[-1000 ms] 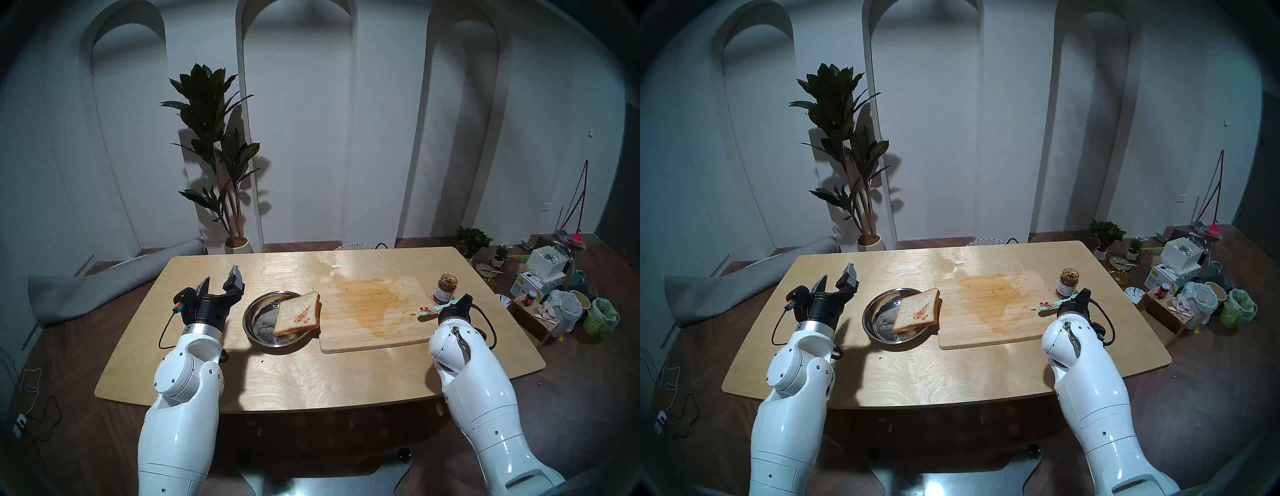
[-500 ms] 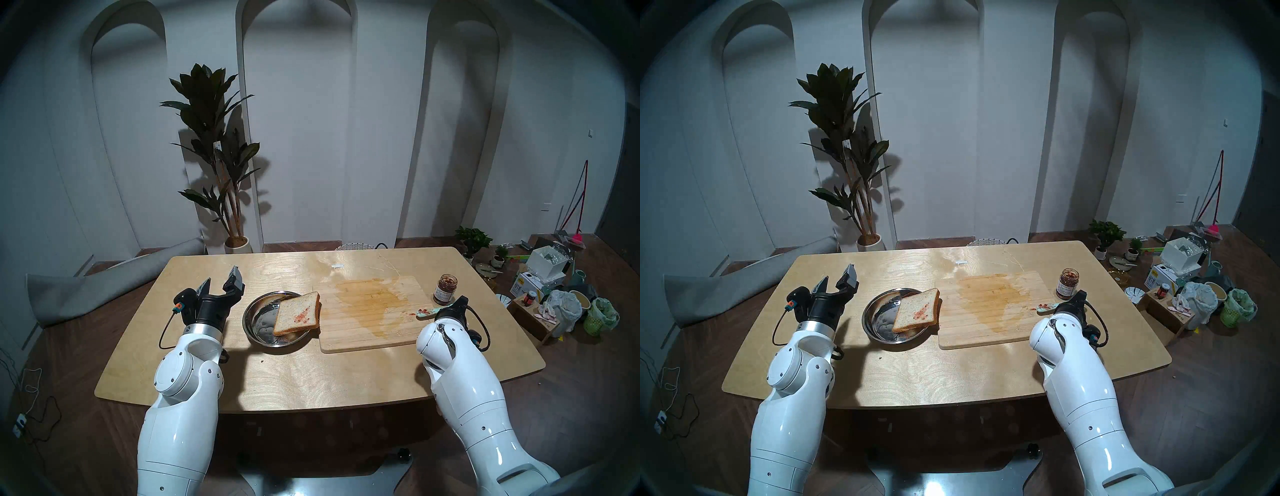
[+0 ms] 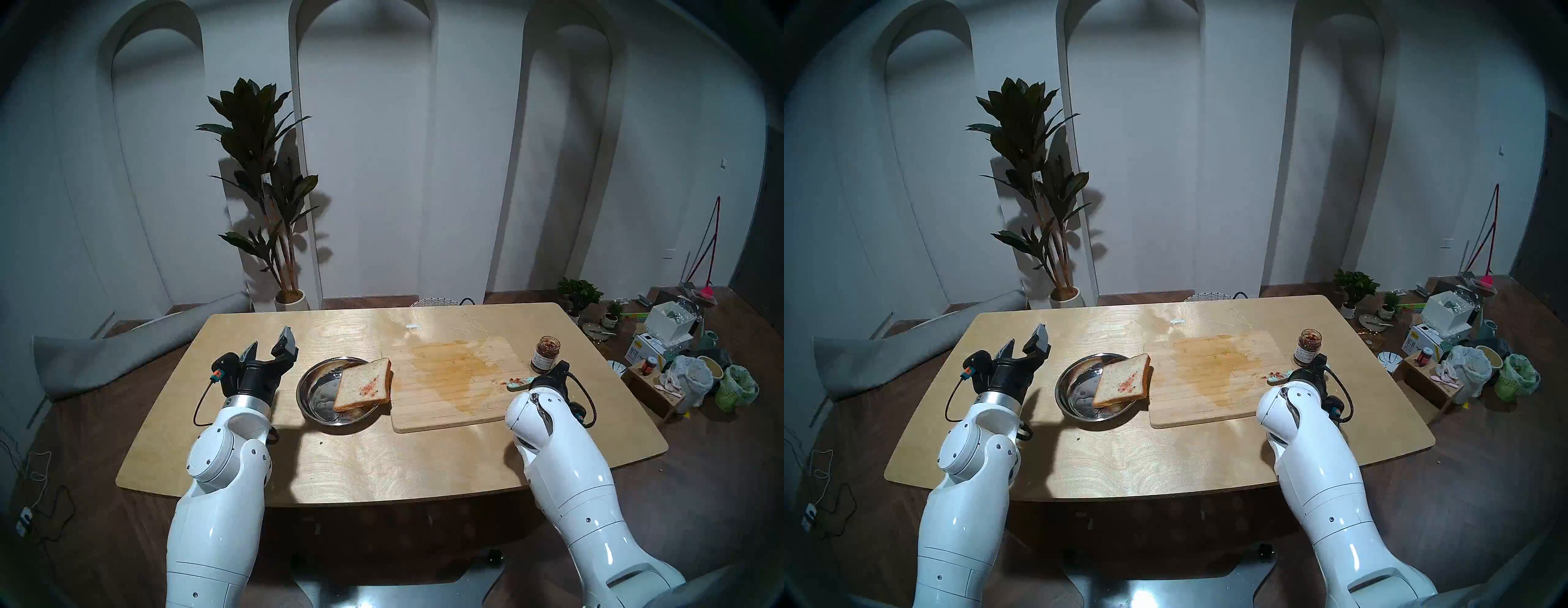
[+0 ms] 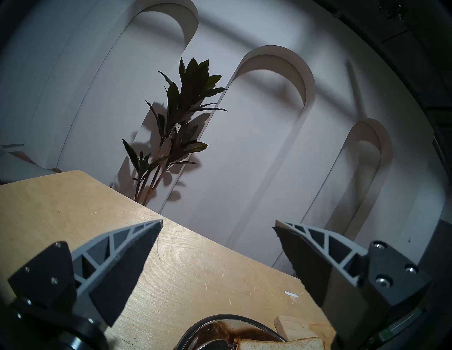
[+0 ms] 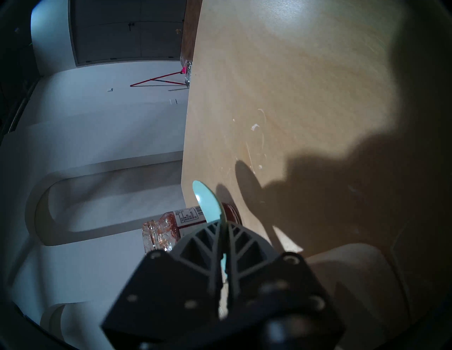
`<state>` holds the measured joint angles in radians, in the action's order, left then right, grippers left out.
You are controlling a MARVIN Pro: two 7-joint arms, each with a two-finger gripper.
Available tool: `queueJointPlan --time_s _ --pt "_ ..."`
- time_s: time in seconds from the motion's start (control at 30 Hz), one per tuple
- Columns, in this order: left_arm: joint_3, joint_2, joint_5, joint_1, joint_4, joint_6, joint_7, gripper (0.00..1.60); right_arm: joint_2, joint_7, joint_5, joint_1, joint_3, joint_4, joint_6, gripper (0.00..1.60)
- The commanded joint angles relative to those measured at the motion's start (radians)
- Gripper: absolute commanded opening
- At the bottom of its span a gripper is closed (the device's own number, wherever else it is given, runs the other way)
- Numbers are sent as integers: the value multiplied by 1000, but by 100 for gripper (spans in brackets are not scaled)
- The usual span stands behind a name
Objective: Spread jam over the slice of bread with the knife
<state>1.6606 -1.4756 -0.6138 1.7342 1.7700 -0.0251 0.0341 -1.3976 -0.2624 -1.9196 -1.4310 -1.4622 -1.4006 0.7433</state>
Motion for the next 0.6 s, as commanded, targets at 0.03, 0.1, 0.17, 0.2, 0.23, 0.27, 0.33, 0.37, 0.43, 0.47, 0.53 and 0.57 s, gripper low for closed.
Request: queueJointPlan --time_s 0.03,0.1,0.17,0.2,0.23,0.27,0.33,0.37,0.43,0.47,0.53,0.57 --pt "0 1 3 -17 22 -4 -4 160 20 -35 8 19 10 -52 -8 121" --pt "1 0 -2 -16 24 -3 -3 160 25 -49 10 14 13 -64 -8 150" --pt "0 0 -3 -13 28 -3 -5 160 29 -59 15 8 16 -79 -7 160" --pt "-1 2 4 -11 29 -5 -7 160 32 -68 18 5 18 -86 -7 160" --pt "-1 2 4 -10 31 -5 -8 160 34 -74 20 2 18 -93 -5 160" --pt "-1 0 1 -9 32 -5 -8 160 40 -87 23 -1 21 -101 -4 160" --pt "1 0 -1 -7 33 -6 -8 160 47 -103 28 -6 24 -116 0 160" --pt "3 -3 -8 -6 34 -4 -8 160 51 -112 34 -8 27 -123 5 160" --pt "4 0 -3 -5 35 -5 -9 160 57 -133 34 -14 26 -143 7 160" --pt "5 0 -5 -4 36 -3 -10 160 65 -154 44 -16 31 -153 15 160" --pt "6 1 -6 -2 38 -2 -9 160 77 -191 45 -23 30 -182 21 160" --pt "6 1 -7 -2 39 -2 -9 160 85 -209 48 -28 30 -196 23 160"
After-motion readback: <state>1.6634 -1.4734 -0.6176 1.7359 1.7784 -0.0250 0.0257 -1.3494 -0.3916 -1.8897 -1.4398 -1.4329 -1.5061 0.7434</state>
